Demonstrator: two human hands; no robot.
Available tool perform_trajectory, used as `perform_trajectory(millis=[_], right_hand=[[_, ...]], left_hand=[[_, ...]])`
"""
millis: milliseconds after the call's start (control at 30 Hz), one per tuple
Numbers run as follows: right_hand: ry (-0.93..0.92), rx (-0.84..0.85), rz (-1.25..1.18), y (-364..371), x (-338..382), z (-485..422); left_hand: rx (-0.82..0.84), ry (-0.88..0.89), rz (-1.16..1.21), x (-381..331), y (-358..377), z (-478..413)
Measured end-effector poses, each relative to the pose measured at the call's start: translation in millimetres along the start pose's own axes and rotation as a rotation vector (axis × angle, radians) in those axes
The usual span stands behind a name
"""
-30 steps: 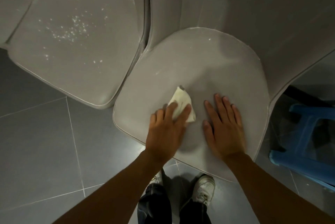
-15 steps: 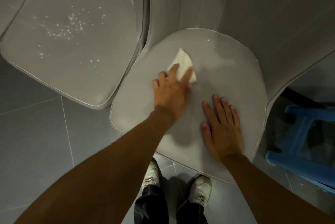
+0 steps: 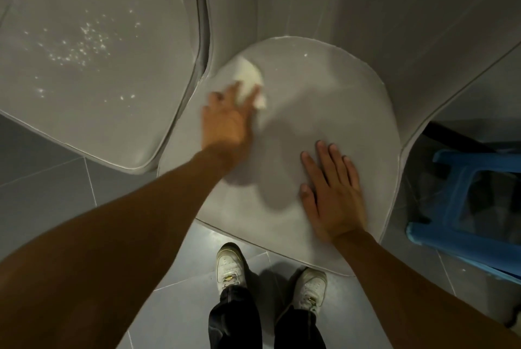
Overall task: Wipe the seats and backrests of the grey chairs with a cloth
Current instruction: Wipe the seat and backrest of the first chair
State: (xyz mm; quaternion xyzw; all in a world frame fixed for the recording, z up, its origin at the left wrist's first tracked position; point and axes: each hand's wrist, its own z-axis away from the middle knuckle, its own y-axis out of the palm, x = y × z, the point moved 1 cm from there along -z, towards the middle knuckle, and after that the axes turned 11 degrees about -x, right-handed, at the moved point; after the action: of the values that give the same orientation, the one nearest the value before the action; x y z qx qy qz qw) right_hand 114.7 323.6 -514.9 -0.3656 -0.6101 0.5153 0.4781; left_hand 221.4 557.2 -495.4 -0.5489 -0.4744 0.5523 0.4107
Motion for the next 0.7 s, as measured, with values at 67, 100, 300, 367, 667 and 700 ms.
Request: perform_trajectory(millis=[67, 100, 300, 367, 667, 700], right_hand=[[0.001, 0.0, -0.016, -0.4, 0.7, -0.5], [0.004, 0.0, -0.028, -0.5, 0.9, -0.8], [0.007, -0.029, -0.051, -1.0, 0.2, -1.0], [0.004, -0.034, -0.047, 0.2, -0.8, -0.5], [0.021, -0.004, -0.026, 2.3, -0.6, -1.3], [0.024, -0.001, -0.03, 2.7, -0.9, -1.6]], left_hand=[[0.02, 0.377, 0.084, -26.3, 7.6, 27.5], [0.038, 0.476, 0.07, -36.2, 9.9, 41.3], [-0.045, 0.291, -0.079, -14.8, 5.3, 10.8], [0.016, -0.003, -0.137, 4.7, -3.1, -14.0], [0.043, 0.351, 0.061, -49.5, 4.7, 50.6], [0.078, 0.416, 0.032, -53.4, 7.1, 59.4]])
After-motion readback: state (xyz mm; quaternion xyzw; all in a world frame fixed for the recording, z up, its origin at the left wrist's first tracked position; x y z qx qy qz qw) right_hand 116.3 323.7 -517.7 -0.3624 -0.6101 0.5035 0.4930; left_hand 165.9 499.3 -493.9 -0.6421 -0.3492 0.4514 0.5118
